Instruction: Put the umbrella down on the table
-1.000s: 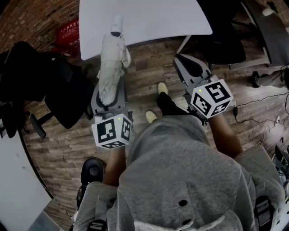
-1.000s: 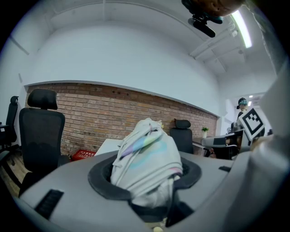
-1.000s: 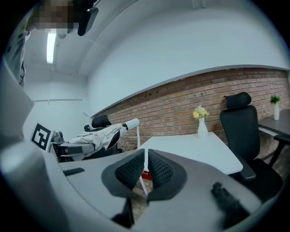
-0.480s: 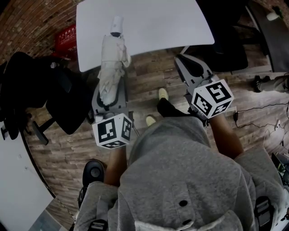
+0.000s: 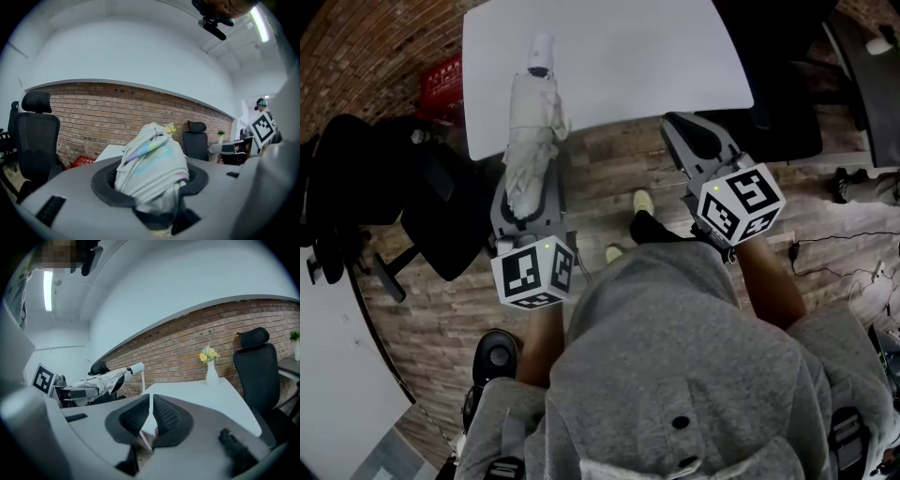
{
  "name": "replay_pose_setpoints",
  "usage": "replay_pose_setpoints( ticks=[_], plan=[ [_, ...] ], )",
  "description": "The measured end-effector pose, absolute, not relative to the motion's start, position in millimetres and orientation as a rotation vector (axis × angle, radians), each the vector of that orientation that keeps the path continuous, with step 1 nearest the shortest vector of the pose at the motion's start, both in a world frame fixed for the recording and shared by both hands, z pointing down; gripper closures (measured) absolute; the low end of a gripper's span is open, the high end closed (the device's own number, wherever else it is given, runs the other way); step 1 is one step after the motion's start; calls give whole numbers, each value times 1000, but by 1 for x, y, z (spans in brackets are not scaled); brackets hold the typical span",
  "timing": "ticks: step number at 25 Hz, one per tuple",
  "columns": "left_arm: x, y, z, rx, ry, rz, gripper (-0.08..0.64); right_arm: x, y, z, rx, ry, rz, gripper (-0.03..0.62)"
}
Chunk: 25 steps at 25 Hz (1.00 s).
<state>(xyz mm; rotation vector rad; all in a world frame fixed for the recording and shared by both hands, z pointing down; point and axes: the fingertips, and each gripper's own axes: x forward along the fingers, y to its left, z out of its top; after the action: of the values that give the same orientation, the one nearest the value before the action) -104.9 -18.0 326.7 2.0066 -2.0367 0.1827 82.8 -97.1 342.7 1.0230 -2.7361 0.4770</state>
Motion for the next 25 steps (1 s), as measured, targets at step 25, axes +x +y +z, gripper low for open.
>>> replay_pose_setpoints(
  ticks=[25],
  plan=[
    [-77,-78,320,1908,-2124,201,322,109,-173,348,898,-2805,525,552]
  ],
)
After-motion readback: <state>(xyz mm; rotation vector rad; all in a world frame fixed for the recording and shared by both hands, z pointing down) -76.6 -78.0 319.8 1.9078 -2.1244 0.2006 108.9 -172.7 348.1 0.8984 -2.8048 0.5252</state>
